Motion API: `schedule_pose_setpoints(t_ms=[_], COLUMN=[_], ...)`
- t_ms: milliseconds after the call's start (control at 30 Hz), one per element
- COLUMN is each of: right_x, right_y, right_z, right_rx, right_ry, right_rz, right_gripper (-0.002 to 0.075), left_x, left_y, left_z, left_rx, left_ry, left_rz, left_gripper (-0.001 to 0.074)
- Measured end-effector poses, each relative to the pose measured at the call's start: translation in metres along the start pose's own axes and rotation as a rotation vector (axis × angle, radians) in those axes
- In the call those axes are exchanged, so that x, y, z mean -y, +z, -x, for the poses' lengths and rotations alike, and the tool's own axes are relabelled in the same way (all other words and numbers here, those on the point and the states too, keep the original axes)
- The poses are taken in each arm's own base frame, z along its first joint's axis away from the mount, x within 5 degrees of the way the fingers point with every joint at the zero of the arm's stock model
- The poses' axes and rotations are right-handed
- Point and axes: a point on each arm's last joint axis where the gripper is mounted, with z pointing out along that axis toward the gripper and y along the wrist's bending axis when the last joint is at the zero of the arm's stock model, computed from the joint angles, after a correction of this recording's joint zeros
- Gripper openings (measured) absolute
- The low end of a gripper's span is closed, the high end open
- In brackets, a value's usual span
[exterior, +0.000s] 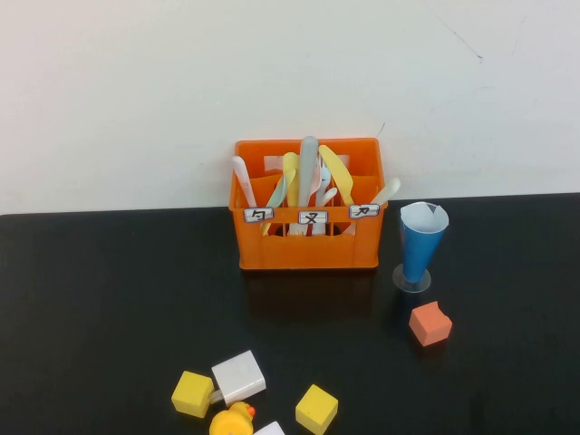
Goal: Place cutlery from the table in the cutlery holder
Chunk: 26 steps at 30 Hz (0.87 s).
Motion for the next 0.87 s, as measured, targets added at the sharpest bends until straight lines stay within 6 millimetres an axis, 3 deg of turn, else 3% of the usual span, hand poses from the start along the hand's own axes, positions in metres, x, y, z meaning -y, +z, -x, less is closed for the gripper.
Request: schedule_pose_setpoints(t_ms=[867], right_x=[-0.0013], right_y=[0.0], right_z=[0.0003], right_rx=[0.005], right_ry=[-0.009], right_rz=[0.025], right_gripper=[-0.0003], left_x=[0.0], left_y=[0.0], left_z=[-0.0002], left_rx=[-0.002], left_ry=[-0.006], left_rz=[0.0], left_gripper=[-0.0001])
